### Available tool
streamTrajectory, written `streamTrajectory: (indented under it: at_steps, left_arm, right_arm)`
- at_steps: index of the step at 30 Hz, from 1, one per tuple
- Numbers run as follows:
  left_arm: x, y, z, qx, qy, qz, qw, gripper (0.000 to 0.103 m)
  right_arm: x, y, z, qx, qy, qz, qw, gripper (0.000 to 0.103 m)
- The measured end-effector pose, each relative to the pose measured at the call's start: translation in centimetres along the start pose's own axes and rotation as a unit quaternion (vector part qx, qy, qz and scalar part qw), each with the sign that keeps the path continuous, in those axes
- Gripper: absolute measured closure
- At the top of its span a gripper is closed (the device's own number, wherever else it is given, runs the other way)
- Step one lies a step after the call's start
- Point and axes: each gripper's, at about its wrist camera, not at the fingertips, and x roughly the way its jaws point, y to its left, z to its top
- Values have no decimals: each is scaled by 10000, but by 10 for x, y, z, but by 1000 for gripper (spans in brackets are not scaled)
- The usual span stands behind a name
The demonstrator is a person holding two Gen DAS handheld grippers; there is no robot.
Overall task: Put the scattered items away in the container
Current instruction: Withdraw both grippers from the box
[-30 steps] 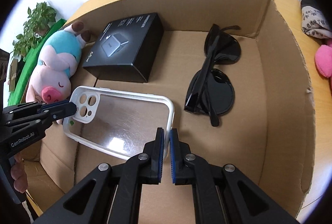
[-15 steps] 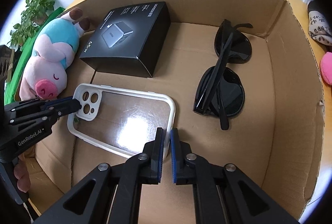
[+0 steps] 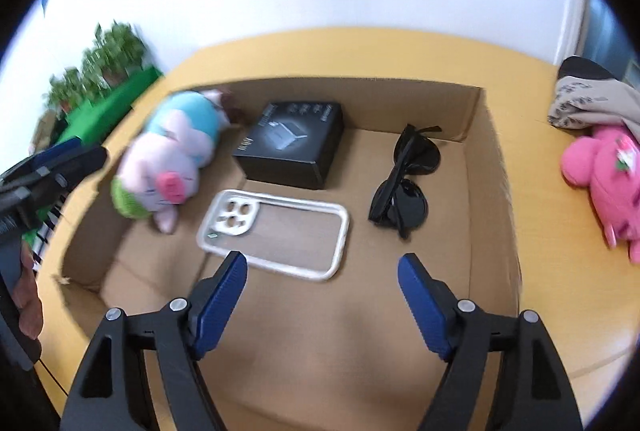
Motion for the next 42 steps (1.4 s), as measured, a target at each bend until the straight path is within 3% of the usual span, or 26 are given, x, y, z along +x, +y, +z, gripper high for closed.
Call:
streamTrajectory:
  at_steps: [4, 16, 35, 42]
  left_arm:
    - [-41, -4, -11, -89, -453, 46, 9989, 0]
    - [-98, -15, -65, -123, -567, 316, 9978, 0]
    - [-102, -17, -76, -45, -451, 255, 9986, 0]
    - [-94, -12, -92, 90, -185, 172, 9996, 0]
  right_arm:
    - [-19, 16, -32, 4, -139, -191, 9997, 25]
    - [-69, 44, -65, -307, -423, -700, 9962, 25]
    - [-77, 46, -74, -247, -415, -765, 9959, 25]
    - [-70, 46, -88, -266, -268, -418, 9984, 25]
